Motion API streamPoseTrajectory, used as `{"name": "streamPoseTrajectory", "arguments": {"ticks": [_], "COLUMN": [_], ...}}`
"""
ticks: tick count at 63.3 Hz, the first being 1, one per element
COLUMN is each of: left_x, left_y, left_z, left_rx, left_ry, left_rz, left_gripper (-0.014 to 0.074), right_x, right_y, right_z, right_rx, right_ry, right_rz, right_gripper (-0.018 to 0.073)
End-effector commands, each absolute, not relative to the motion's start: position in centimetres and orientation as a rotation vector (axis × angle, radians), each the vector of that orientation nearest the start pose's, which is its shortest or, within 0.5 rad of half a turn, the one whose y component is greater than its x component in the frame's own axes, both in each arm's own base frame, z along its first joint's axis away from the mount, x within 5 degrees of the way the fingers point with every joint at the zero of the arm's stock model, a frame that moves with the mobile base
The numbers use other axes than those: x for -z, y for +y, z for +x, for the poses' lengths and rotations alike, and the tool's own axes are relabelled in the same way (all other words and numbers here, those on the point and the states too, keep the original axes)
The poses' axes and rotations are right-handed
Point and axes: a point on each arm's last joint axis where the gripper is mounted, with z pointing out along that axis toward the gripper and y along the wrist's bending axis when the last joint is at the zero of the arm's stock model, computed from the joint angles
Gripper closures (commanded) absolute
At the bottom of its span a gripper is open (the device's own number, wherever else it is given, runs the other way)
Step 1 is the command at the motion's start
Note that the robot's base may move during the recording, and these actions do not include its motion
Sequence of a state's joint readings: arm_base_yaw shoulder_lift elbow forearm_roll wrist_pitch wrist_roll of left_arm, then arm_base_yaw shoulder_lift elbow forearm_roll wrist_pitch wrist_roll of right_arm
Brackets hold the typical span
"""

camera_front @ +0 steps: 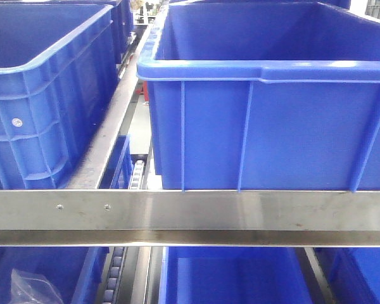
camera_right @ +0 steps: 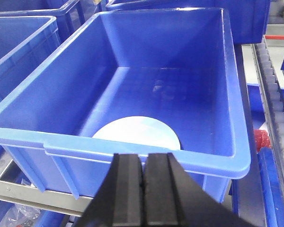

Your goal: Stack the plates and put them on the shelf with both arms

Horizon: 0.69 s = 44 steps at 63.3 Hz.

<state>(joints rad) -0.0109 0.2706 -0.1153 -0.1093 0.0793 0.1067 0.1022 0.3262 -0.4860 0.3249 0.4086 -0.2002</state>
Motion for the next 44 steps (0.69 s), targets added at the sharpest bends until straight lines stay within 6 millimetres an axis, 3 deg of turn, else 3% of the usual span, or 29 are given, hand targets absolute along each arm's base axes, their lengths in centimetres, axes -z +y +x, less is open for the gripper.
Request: {"name": "streamPoseTrajectory", "arguments": {"ticks": [1, 15, 28, 44], "left_x": [-24.5, -24.5, -24.5, -24.5], "left_y": [-0.1, -0.1, -0.1, -0.1], "left_z": [8.1, 8.1, 8.1, 8.1], "left_rx": [0.018, 0.018, 0.018, 0.018], "left_ry": [1.603, 1.603, 1.603, 1.603], "left_rz": [-0.008, -0.008, -0.008, -0.008], "left_gripper": [0.0512, 0.0512, 0.0512, 0.0512], "right_x": [-33.6, -32.3, -28.9, -24.3], "right_y": [1.7, 1.2, 0.3, 0.0], "right_z": [7.1, 7.5, 7.9, 6.6], "right_rx": [-0.251, -0.108, 0.015, 0.039], "right_ry": [1.612, 1.643, 1.627, 1.538], "right_rz": [-0.071, -0.126, -0.081, -0.027], "right_gripper": [0.0503, 0.0503, 0.0503, 0.0503]}}
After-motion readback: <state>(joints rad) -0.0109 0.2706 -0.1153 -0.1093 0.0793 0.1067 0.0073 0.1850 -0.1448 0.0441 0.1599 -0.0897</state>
